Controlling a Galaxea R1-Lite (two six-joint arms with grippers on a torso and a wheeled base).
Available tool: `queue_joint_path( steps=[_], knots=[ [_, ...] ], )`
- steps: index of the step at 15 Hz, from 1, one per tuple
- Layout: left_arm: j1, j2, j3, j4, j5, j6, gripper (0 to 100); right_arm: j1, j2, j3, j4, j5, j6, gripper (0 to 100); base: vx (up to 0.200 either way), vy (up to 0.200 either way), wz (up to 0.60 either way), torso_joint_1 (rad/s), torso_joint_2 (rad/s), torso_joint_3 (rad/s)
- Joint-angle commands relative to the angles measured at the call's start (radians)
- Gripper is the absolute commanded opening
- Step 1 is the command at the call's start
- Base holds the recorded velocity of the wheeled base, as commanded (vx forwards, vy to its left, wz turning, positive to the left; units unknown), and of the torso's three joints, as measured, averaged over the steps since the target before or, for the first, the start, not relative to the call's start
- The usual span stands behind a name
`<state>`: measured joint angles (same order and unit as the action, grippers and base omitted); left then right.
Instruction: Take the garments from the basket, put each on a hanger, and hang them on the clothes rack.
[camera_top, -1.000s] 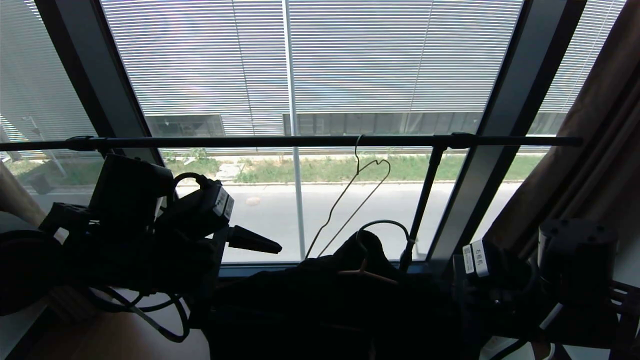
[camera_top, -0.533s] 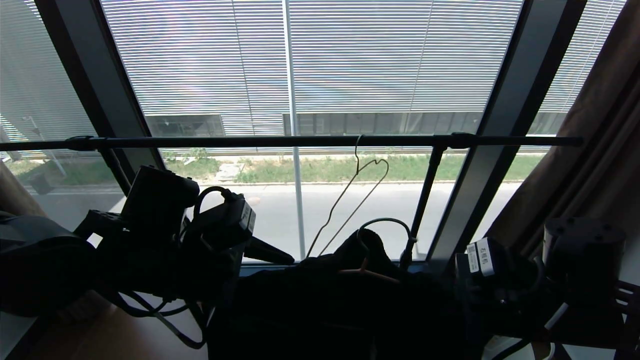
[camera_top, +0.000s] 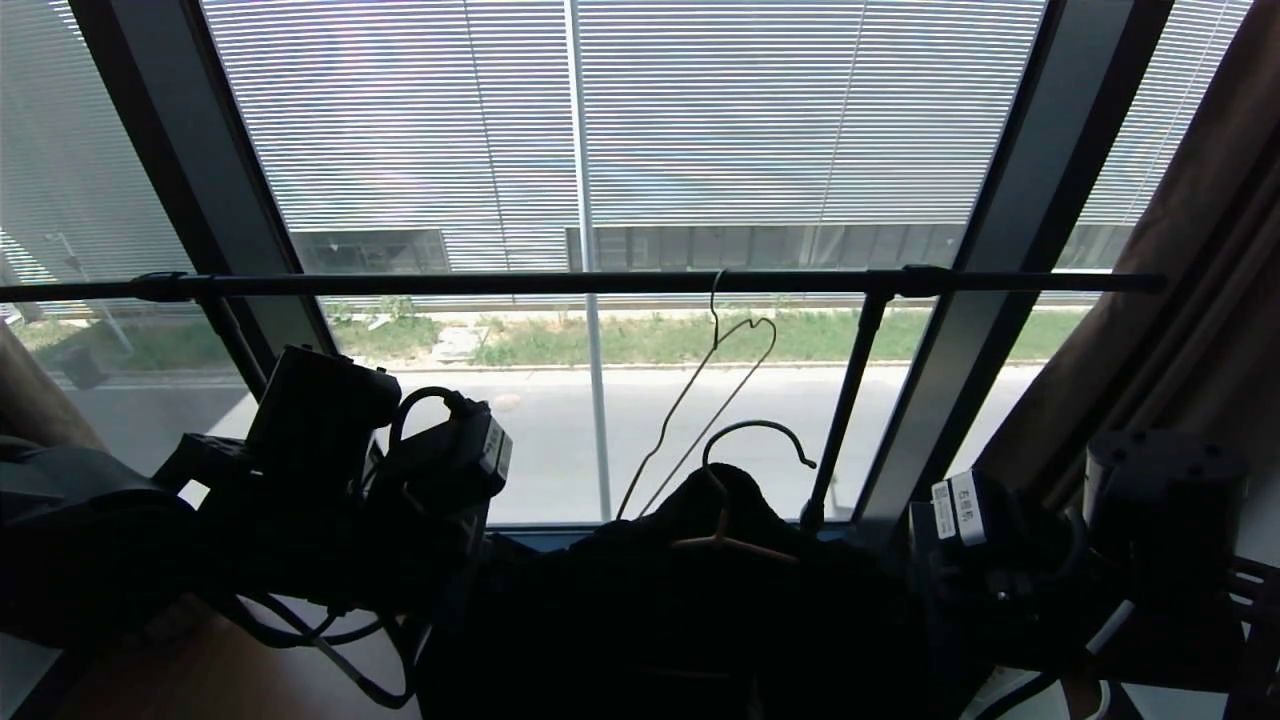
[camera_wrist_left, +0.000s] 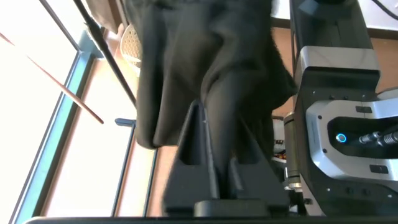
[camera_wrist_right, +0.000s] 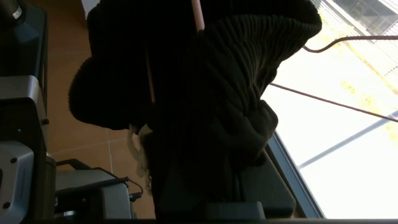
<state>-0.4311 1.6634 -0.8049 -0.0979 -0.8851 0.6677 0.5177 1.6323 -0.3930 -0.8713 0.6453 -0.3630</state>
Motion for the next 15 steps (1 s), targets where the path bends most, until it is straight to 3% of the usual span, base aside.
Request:
queue_joint_path(
  steps=[1,4,5,15],
  knots=[
    [0.008,-0.004,0.029,-0.026,0.000,-0.002,0,-0.001,0.004,-0.004,0.003,-0.006,0.004,0,0.000,0.000,0.00,0.000,0.00,0.000],
    [0.015,-0.004,0.095,-0.132,-0.002,-0.007,0,-0.001,0.007,-0.003,-0.003,-0.013,0.049,0,0.000,0.000,0.00,0.000,0.00,0.000],
    [0.020,-0.004,0.110,-0.163,-0.003,-0.007,0,-0.001,0.009,0.002,-0.005,-0.013,0.047,100,0.000,0.000,0.00,0.000,0.00,0.000],
    [0.137,-0.126,0.179,-0.184,-0.034,-0.010,0,-0.071,0.023,-0.014,-0.009,-0.007,0.047,100,0.000,0.000,0.00,0.000,0.00,0.000]
  ],
)
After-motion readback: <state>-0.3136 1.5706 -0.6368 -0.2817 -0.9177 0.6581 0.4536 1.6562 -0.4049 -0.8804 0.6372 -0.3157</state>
